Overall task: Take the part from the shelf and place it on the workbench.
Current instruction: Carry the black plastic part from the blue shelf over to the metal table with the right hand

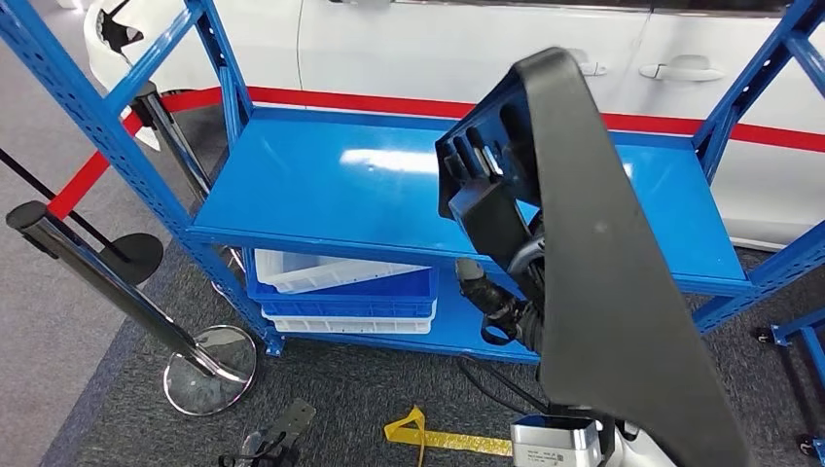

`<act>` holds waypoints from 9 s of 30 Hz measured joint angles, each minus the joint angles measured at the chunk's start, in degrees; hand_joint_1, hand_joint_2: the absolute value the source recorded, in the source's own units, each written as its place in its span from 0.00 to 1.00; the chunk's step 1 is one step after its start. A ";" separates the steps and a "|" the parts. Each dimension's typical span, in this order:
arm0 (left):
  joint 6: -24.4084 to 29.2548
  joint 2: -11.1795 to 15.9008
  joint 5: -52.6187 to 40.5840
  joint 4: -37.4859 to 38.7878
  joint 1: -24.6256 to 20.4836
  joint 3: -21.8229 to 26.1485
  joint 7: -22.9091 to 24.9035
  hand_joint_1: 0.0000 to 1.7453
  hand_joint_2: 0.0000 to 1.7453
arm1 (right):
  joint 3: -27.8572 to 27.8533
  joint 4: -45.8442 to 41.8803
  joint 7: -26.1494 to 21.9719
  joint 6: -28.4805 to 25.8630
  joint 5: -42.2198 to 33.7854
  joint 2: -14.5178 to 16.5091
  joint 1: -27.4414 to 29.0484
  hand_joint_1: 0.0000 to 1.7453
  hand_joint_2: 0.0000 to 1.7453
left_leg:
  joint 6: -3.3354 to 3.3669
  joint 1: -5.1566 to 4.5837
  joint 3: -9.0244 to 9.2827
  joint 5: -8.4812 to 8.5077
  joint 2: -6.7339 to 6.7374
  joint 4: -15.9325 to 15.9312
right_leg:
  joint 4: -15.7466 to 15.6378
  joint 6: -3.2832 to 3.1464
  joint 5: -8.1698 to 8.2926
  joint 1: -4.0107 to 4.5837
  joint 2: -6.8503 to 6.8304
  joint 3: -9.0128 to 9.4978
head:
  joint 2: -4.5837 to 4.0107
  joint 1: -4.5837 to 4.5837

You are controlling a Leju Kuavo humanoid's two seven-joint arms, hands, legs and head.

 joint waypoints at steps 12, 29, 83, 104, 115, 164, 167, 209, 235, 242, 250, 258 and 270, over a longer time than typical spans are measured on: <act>-0.78 -0.07 0.44 0.00 0.62 0.00 -0.47 0.00 1.00 | 0.00 -0.25 -0.30 -0.80 -1.99 -0.02 0.71 1.00 1.00 | -2.59 0.95 -4.21 -0.22 0.02 4.12 | -3.35 0.41 -0.11 -1.43 -0.14 4.24 | 0.00 0.25; -0.76 0.01 0.79 0.00 0.85 0.00 -0.62 0.00 1.00 | -0.03 -0.31 -1.34 -1.31 -4.04 -0.02 0.82 1.00 1.00 | -1.28 1.01 -4.38 0.48 -0.22 3.57 | -1.50 0.69 -0.61 -0.76 -0.26 2.27 | 0.00 0.19; -1.57 0.53 -0.90 0.00 1.04 0.00 -0.02 0.00 1.00 | -0.35 -0.35 -3.11 -2.50 -7.98 0.05 1.21 1.00 1.00 | -2.98 0.73 -7.74 -0.48 -0.56 9.80 | -4.38 -1.32 0.84 -0.48 -0.27 4.24 | 0.00 0.05; -3.04 1.13 -0.25 0.05 1.25 0.00 0.10 0.00 1.00 | -0.34 -0.32 -5.14 -2.61 -10.95 0.13 0.85 1.00 1.00 | -2.89 0.66 -8.84 2.43 -0.56 5.52 | -3.49 -0.84 -0.24 -0.68 -0.25 4.73 | 0.00 0.24; -3.07 1.57 -0.31 0.07 1.36 0.00 -0.69 0.00 1.00 | -0.28 -0.23 -5.20 -2.64 -11.08 0.16 0.71 1.00 1.00 | -2.43 0.38 -0.30 -3.58 -0.62 3.45 | -3.74 -1.25 4.65 -0.39 -0.65 -0.13 | 0.00 -0.11; -1.50 1.92 -0.50 0.11 2.71 0.00 -1.46 0.00 1.00 | 0.46 0.14 -10.14 -0.91 -23.67 1.21 0.39 1.00 1.00 | -2.43 0.34 -3.43 -0.48 4.88 3.54 | -4.38 -0.88 1.04 0.02 -3.37 4.19 | 0.00 0.41; -0.82 1.94 0.40 0.11 2.98 0.00 -2.03 0.00 1.00 | 0.77 0.76 -12.33 -0.25 -26.63 2.48 -0.18 1.00 1.00 | -3.15 0.69 -6.24 -4.79 1.81 10.05 | -4.76 -1.88 1.65 -0.23 -1.69 3.93 | 0.00 0.30; 9.80 -3.15 14.10 1.01 7.53 8.14 0.08 0.00 1.00 | 4.42 17.28 -24.83 14.73 -42.61 18.12 -9.98 1.00 1.00 | -2.69 1.51 -3.97 0.05 -3.27 3.74 | -3.93 -0.98 3.20 0.02 6.60 1.61 | 0.00 0.64; 4.14 -2.61 10.46 1.25 7.74 9.13 -1.92 0.00 1.00 | 4.38 17.11 -21.62 9.27 -39.29 17.10 -8.45 1.00 1.00 | -4.30 2.31 -5.58 -0.68 -2.83 7.42 | -3.85 -1.93 2.17 -0.16 4.64 2.98 | 0.00 1.27; 3.29 -0.27 10.27 1.31 6.68 9.07 -8.03 0.00 1.00 | 3.22 12.72 -18.39 6.43 -35.91 13.63 -6.26 1.00 1.00 | -2.11 2.20 -4.58 0.41 -1.22 4.05 | 0.67 0.33 0.06 -0.27 2.72 -0.63 | 0.00 1.81; -0.08 -0.89 6.39 1.32 5.79 7.59 -3.80 0.00 1.00 | 1.61 6.60 -14.12 2.70 -30.39 10.01 -3.70 1.00 1.00 | -1.89 1.35 -4.20 -0.09 4.47 3.97 | -0.67 -0.01 0.97 0.34 -3.34 1.40 | 0.00 2.16; -0.80 -0.89 4.35 1.33 4.88 4.67 -1.85 0.00 1.00 | 0.02 1.05 -11.22 0.14 -26.62 7.25 -0.70 1.00 1.00 | -3.54 1.25 -6.32 -5.16 1.86 11.17 | -5.52 -2.53 2.09 0.30 -0.93 4.14 | 0.00 1.87; -0.84 -0.36 4.34 1.33 4.56 2.28 -1.75 0.00 1.00 | -0.42 -1.63 -10.95 0.10 -26.57 5.50 0.63 1.00 1.00 | -2.63 1.70 -4.75 0.35 -2.69 4.32 | -3.31 -0.56 1.56 -0.27 6.45 2.40 | 0.00 1.83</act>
